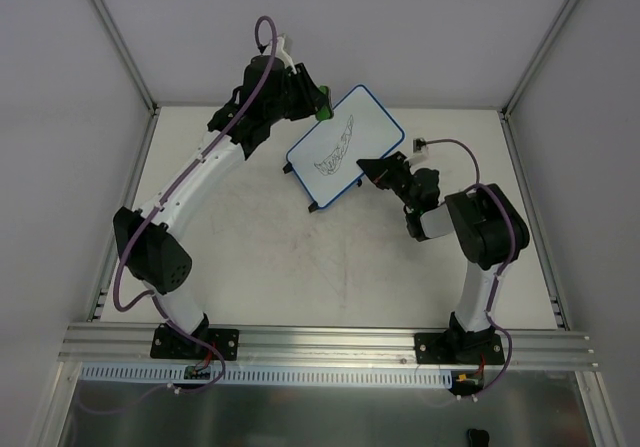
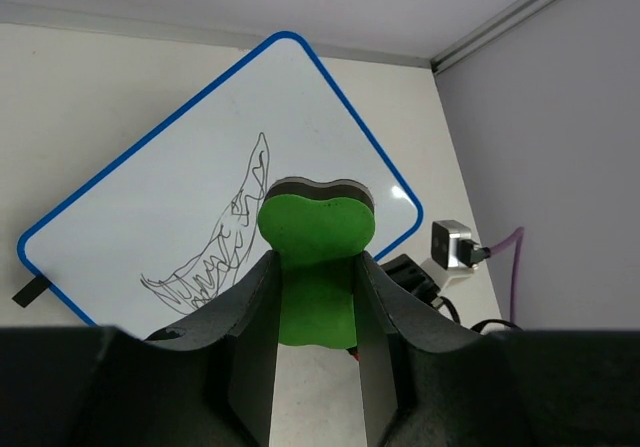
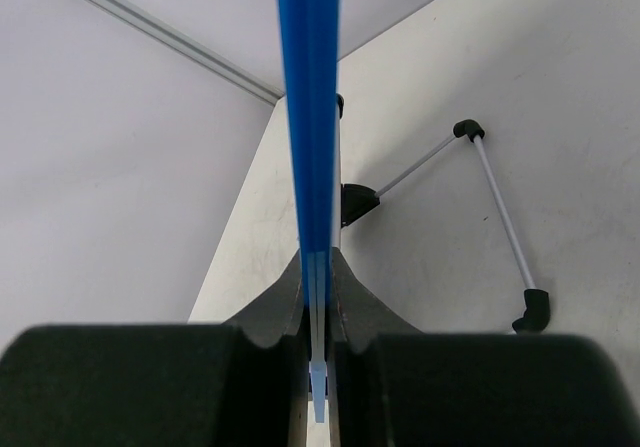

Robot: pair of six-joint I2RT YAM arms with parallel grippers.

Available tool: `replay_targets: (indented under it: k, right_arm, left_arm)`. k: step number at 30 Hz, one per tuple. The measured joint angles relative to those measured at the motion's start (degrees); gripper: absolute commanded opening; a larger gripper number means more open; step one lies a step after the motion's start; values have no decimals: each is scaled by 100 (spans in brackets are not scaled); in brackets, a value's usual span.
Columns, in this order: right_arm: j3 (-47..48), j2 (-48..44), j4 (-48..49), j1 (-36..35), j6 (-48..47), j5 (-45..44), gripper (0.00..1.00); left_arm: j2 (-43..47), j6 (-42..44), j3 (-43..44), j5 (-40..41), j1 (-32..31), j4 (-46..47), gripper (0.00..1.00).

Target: Erase the whiteboard

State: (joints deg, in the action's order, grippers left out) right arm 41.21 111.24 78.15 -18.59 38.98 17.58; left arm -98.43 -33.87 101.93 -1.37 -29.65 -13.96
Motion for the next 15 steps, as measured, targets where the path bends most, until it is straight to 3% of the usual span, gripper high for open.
replay_targets:
  k: [15]
  right_arm:
    - [20,-619,-896,-391,-756,138,0]
  left_arm:
    - [-472,-2,-153,2,0,-177,0]
